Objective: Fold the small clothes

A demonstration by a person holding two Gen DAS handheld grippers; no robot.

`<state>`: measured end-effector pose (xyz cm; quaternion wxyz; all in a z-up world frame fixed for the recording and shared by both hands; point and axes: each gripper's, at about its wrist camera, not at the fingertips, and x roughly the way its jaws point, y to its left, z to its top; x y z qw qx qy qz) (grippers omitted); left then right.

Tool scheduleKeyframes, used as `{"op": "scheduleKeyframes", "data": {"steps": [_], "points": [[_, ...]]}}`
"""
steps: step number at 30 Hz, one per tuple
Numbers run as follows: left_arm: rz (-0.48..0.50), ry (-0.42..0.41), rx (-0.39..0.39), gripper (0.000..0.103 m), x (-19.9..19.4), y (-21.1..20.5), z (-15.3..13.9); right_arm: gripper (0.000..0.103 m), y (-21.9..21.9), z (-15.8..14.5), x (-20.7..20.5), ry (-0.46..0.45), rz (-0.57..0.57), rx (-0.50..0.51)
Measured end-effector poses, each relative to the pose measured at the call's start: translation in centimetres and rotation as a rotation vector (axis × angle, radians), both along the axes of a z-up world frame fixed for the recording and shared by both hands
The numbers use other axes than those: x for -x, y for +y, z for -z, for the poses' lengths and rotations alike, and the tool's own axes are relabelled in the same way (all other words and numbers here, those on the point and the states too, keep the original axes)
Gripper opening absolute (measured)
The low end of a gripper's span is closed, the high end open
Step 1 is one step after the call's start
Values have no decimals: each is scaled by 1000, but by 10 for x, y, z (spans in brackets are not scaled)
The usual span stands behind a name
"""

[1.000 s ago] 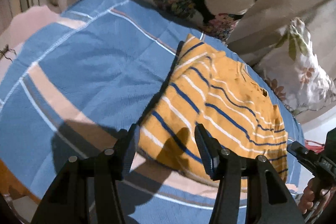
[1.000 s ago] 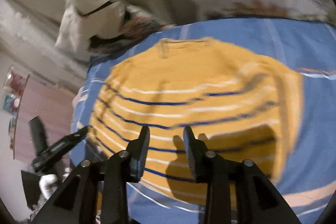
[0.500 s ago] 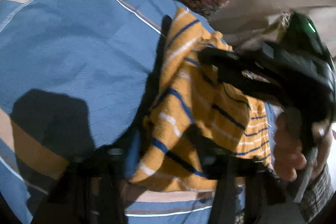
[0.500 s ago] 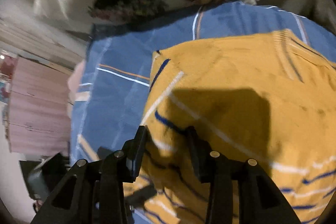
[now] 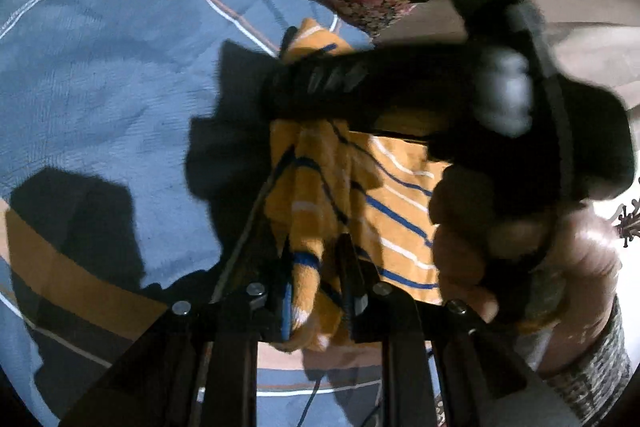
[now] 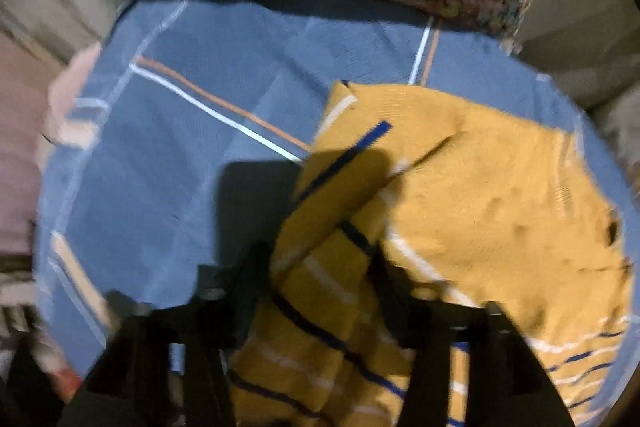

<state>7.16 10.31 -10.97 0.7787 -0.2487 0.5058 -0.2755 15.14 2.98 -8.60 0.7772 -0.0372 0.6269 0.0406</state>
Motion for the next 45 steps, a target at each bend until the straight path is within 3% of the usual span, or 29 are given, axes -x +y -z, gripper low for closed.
{"op": "scheduleKeyframes", "data": {"steps": [2, 3, 8, 12, 15, 21, 27, 32, 35, 38, 41, 45], "points": [[13, -9, 5, 16, 7, -8, -5, 13, -3, -2, 7, -25, -18, 28], [16, -16, 1, 16, 11, -12, -9, 11, -10, -4, 11, -39, -10, -11], [39, -68, 11, 16, 40, -31, -43, 9, -61, -34, 36, -121, 63, -190], [18, -131, 75, 16, 66, -25, -84, 9, -125, -66, 71, -204, 132, -311], [-39, -154, 60, 18, 78, -22, -99, 9, -193, -82, 101, -249, 209, -378], [-86, -91, 4, 22, 82, -40, -79, 9, -311, -75, 156, -284, 388, -447], [45, -79, -78, 22, 96, -115, -58, 9, -393, -57, 198, -299, 528, -423], [186, -49, -139, 22, 99, -190, -33, 12, -409, -25, 204, -247, 568, -497], [237, -37, -186, 22, 96, -223, -18, 17, -416, -39, 213, -283, 585, -531], [241, -8, -216, 22, 91, -237, -3, 19, -418, -68, 229, -347, 574, -494], [243, -13, -233, 23, 90, -240, 0, 19, -409, -97, 242, -410, 511, -598], [248, -32, -226, 23, 90, -239, -11, 19, -382, -89, 243, -337, 406, -666]]}}
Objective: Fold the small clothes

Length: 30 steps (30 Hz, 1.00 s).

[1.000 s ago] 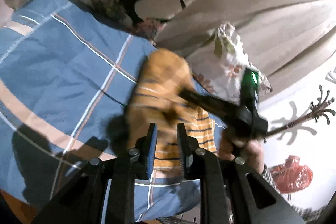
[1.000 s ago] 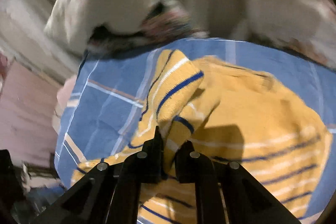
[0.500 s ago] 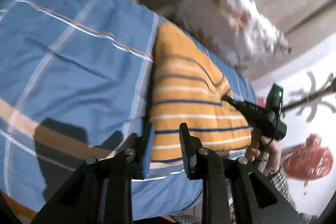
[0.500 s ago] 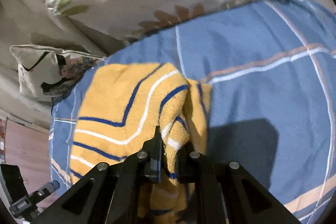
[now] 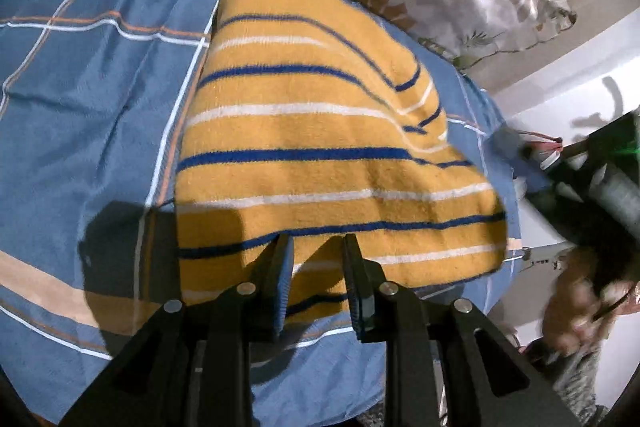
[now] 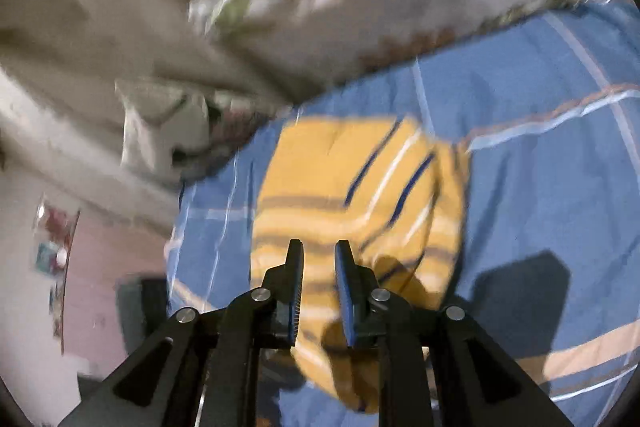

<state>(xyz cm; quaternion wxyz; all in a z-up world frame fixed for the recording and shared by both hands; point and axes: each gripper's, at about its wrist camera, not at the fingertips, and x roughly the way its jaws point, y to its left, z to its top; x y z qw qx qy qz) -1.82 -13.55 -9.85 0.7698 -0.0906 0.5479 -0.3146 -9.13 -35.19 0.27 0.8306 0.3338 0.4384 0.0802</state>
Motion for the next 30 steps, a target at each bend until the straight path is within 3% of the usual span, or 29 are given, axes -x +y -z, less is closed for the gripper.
{"op": "scheduleKeyframes", "data": {"steps": [3, 5, 7, 8, 9, 11, 14, 15, 20, 22, 23, 25, 27, 30], "points": [[-22, -32, 18, 23, -3, 12, -13, 17, 1, 45, -2, 133, 16, 63], [-44, -46, 26, 26, -11, 20, -18, 13, -2, 58, -1, 147, 28, 89], [-83, -55, 28, 27, -25, 31, -20, 20, -2, 52, -2, 178, 52, 228], [-97, -53, 31, 28, -31, 36, -21, 31, -4, 49, -3, 197, 62, 277], [-111, -49, 39, 29, -39, 40, -21, 32, -9, 43, -3, 183, 75, 270], [-119, -57, 52, 38, -53, 47, -21, 34, -29, 30, 1, 117, 131, 149], [-103, -52, 82, 49, -79, 46, -16, 62, -55, 23, -3, 75, 223, 86], [-95, -32, 99, 50, -91, 44, -10, 64, -62, 29, -12, 81, 238, 76], [-17, 162, 251, 62, -128, 24, 32, 64, -66, 68, -46, 153, 223, 1], [-4, 218, 310, 63, -128, 20, 42, 50, -55, 73, -51, 150, 186, -26], [4, 246, 345, 62, -127, 19, 45, 32, -48, 73, -56, 150, 153, -34], [3, 254, 383, 57, -123, 21, 40, 24, -33, 64, -63, 148, 118, 1], [15, 234, 392, 50, -119, 23, 25, 21, -32, 51, -65, 124, 114, -33], [42, 159, 367, 49, -117, 20, -10, 21, -35, 30, -66, 61, 121, -74]]}}
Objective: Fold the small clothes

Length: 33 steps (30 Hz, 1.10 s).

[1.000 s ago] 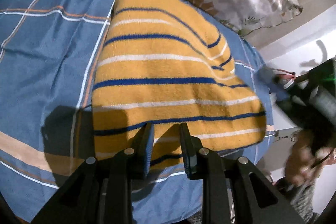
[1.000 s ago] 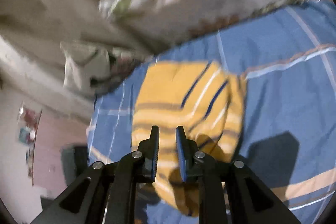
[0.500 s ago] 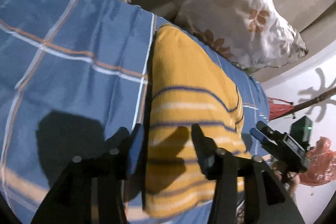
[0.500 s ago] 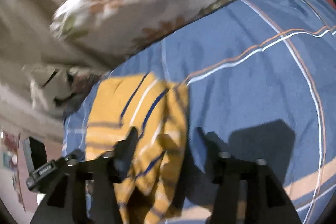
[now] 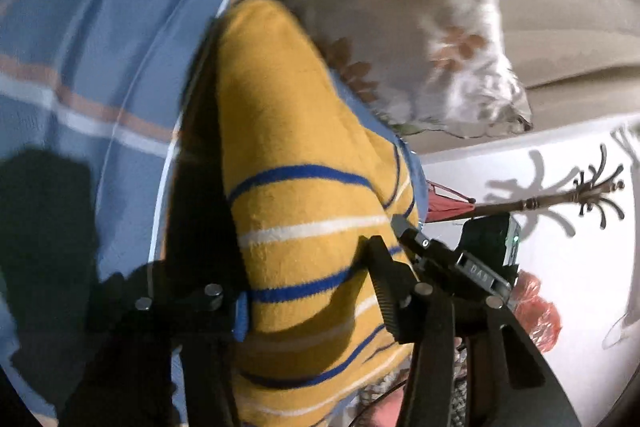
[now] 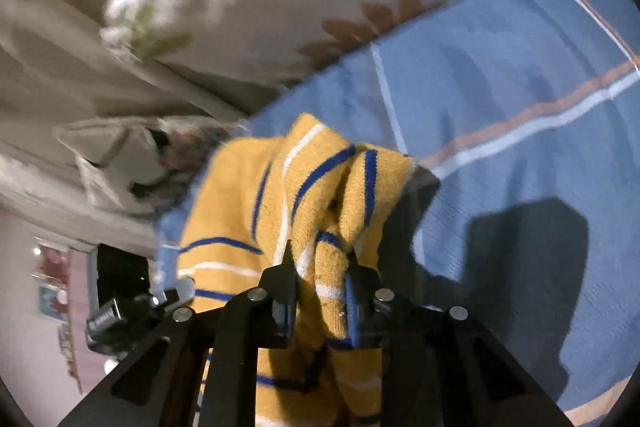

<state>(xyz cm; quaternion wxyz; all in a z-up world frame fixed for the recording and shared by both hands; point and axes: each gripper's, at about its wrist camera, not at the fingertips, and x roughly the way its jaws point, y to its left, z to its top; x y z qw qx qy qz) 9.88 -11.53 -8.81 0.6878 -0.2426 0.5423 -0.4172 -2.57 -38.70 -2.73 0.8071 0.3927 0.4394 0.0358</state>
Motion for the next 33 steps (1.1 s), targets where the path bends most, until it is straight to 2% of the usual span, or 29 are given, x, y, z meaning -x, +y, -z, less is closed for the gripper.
{"op": "scheduleKeyframes", "data": {"steps": [2, 3, 4, 5, 8, 10, 11, 12, 13, 15, 17, 19, 20, 22, 23, 24, 25, 26, 27, 28, 29, 31, 32, 33], "points": [[-1, -60, -39, 49, -2, -5, -21, 21, -2, -10, -4, -43, 14, -11], [-6, -90, -81, 49, -5, -9, -27, 21, -6, -9, -8, -50, 34, -19], [-22, -131, -161, 49, -7, -15, -32, 22, -9, -4, -13, -40, 54, -22], [-33, -161, -221, 49, -10, -22, -32, 24, -13, 1, -16, -22, 72, -17], [-49, -241, -387, 48, -6, -27, -25, 29, -15, 23, -20, 127, 104, 155], [-75, -281, -403, 48, 4, -18, -26, 29, -17, 16, -8, 104, 115, 145], [-88, -292, -407, 48, 8, -12, -27, 29, -16, 7, -4, 94, 129, 175], [-114, -315, -417, 48, 13, -3, -30, 29, -12, -13, 4, 63, 136, 226], [-137, -337, -424, 48, 17, 6, -32, 29, -9, -26, 10, 26, 131, 229], [-200, -393, -445, 48, 27, 23, -40, 29, 3, -56, 20, -71, 102, 190], [-246, -440, -460, 48, 35, 34, -48, 29, 21, -63, 21, -113, 36, 136], [-279, -479, -474, 48, 37, 37, -53, 29, 45, -50, 16, -97, -68, 81], [-300, -502, -482, 49, 41, 42, -57, 29, 50, -42, 16, -70, -75, 90], [-329, -545, -486, 49, 47, 49, -64, 26, 44, -4, 18, 53, -12, 131], [-342, -568, -496, 49, 50, 52, -69, 11, 38, 13, 21, 102, 16, 125], [-353, -592, -507, 49, 54, 55, -73, 0, 29, 28, 29, 107, 65, 83], [-370, -634, -523, 52, 59, 59, -79, 0, 23, 29, 35, 88, 94, 43], [-387, -669, -538, 59, 63, 63, -84, 0, 21, 27, 39, 91, 115, 23], [-422, -718, -560, 64, 68, 68, -91, 0, 22, 18, 43, 96, 136, 44], [-457, -755, -579, 75, 72, 71, -97, 0, 24, 11, 46, 92, 147, 71], [-512, -805, -604, 85, 77, 75, -104, 4, 30, 1, 47, 86, 158, 103], [-609, -906, -626, 96, 89, 85, -118, 17, 44, -22, 53, 80, 184, 193], [-638, -944, -624, 102, 94, 88, -123, 26, 49, -30, 53, 77, 195, 224], [-660, -975, -622, 103, 97, 91, -128, 31, 59, -40, 52, 72, 212, 266]]}}
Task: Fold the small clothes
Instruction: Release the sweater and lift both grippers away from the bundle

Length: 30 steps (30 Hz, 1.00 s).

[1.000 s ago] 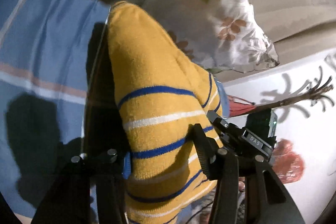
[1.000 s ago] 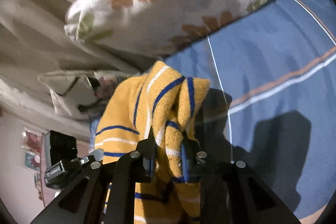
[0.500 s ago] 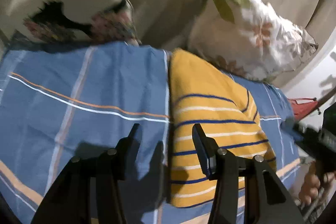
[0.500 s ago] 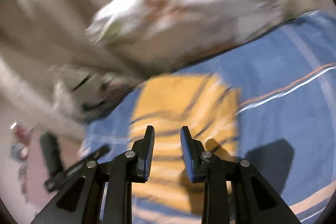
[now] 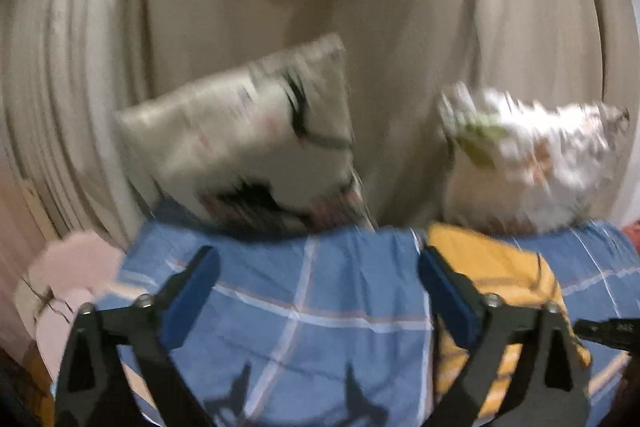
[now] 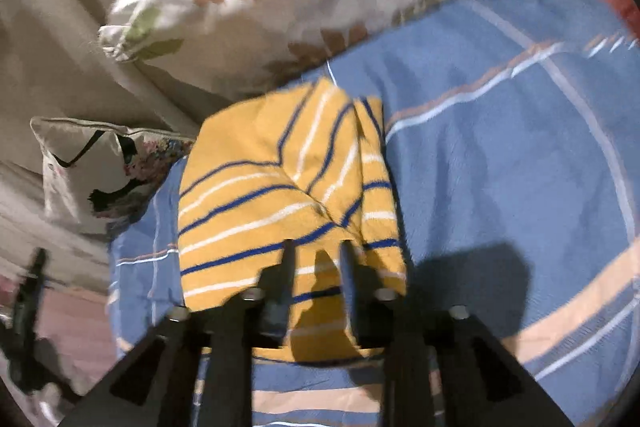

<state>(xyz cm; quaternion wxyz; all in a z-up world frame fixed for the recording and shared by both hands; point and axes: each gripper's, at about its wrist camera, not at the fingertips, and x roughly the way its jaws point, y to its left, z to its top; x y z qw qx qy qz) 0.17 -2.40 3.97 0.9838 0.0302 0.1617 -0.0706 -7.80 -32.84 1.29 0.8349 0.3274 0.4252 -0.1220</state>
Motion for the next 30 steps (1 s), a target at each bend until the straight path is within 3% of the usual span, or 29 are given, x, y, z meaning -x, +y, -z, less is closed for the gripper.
{"op": "scheduleKeyframes", "data": {"steps": [3, 5, 12, 19, 30], "points": [[-20, -44, -24, 103, 3, 5, -6, 37, 20, -15, -5, 3, 16, 59], [30, -30, -32, 103, 3, 5, -2, 38, 35, -21, -6, 18, 23, 99], [142, 193, -28, 103, 7, -9, 29, 43, 70, -7, 3, 118, -73, 230], [60, 261, -101, 103, 45, -34, 50, 46, 72, 9, 20, 138, -188, 244], [43, 392, -64, 103, 84, -52, 70, 50, 62, 10, 49, 144, -260, 306]]}}
